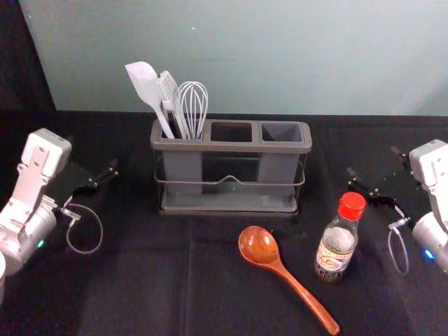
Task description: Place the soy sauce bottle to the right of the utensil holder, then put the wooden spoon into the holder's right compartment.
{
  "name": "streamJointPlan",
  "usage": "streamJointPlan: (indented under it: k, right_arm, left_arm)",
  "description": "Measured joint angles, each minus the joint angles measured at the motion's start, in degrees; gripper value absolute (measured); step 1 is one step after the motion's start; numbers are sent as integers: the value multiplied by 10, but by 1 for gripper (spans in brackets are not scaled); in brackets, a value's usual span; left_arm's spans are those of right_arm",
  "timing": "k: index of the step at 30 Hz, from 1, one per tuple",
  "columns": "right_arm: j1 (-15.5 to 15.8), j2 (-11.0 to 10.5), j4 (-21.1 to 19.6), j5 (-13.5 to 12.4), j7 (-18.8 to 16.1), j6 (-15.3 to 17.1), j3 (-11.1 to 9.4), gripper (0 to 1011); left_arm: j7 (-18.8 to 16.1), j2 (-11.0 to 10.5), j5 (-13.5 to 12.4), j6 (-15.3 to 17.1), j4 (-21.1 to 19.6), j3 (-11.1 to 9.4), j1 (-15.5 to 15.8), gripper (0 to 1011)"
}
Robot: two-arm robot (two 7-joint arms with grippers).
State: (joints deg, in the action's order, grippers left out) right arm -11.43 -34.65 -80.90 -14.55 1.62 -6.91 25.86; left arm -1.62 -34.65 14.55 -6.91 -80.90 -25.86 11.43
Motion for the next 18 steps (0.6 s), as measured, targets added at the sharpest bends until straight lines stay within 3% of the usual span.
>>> streamJointPlan:
  k: [18]
  right_arm:
    - [0,0,0,0,0,0,0,1002]
  left_arm:
    - [0,0,0,0,0,0,0,1005]
